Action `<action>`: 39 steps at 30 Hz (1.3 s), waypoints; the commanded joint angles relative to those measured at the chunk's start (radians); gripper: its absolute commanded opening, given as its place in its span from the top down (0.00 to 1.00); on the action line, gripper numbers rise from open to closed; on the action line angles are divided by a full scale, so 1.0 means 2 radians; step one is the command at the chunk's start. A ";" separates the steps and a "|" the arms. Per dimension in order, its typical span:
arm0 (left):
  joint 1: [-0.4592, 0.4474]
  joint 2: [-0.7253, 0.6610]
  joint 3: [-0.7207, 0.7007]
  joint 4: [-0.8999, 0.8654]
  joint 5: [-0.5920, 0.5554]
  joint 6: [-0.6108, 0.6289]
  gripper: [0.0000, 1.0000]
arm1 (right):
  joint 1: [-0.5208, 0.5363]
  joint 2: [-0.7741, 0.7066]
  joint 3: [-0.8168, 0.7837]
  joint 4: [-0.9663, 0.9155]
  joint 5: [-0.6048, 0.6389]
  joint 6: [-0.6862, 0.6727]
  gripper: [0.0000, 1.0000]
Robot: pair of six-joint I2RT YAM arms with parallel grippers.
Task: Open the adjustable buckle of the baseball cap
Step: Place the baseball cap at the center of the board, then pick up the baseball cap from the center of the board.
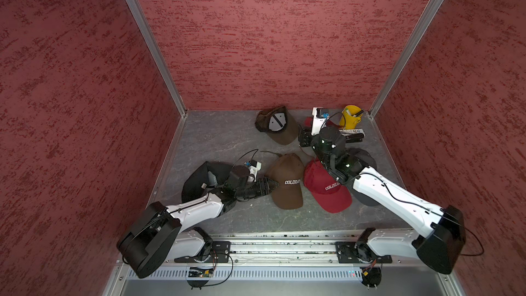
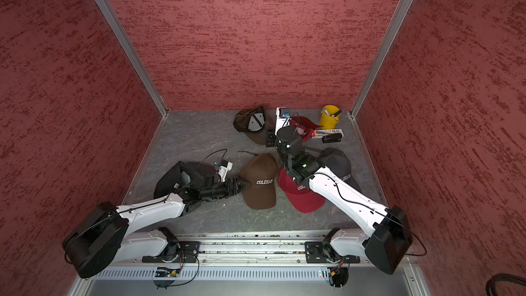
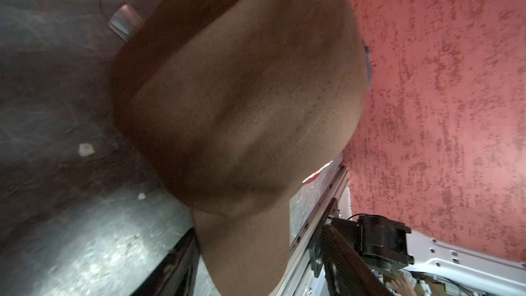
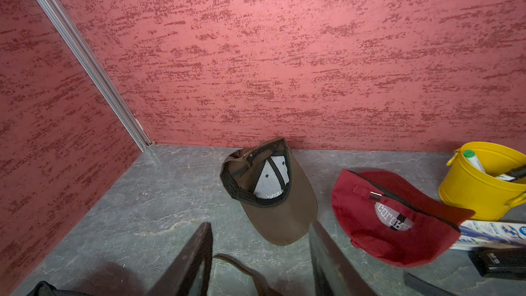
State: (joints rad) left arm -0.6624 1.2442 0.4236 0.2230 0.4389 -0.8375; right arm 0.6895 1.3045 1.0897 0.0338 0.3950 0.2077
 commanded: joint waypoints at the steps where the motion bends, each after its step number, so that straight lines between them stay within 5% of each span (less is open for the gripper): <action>1: -0.022 -0.017 0.030 -0.111 -0.033 0.025 0.27 | -0.006 0.020 0.003 0.014 -0.041 -0.019 0.45; 8: -0.029 -0.083 0.083 -0.264 -0.079 0.039 0.04 | -0.019 0.071 0.032 0.002 -0.111 -0.042 0.42; 12: -0.008 -0.120 0.133 -0.345 -0.117 0.068 0.00 | -0.020 0.118 0.062 -0.011 -0.168 -0.057 0.40; 19: 0.155 -0.149 0.225 -0.438 -0.100 0.116 0.00 | -0.016 0.196 0.114 -0.008 -0.347 -0.075 0.35; 25: 0.297 -0.126 0.282 -0.469 -0.047 0.159 0.00 | 0.027 0.262 0.153 -0.007 -0.406 -0.114 0.35; 39: 0.453 -0.092 0.339 -0.480 0.015 0.241 0.00 | 0.100 0.460 0.347 -0.087 -0.453 -0.198 0.31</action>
State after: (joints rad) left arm 0.2096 1.0782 1.0740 -0.7254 0.4244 -0.4129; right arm 0.8829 2.1910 1.7233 -0.0956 -0.4782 -0.1493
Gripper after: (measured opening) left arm 0.996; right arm 0.691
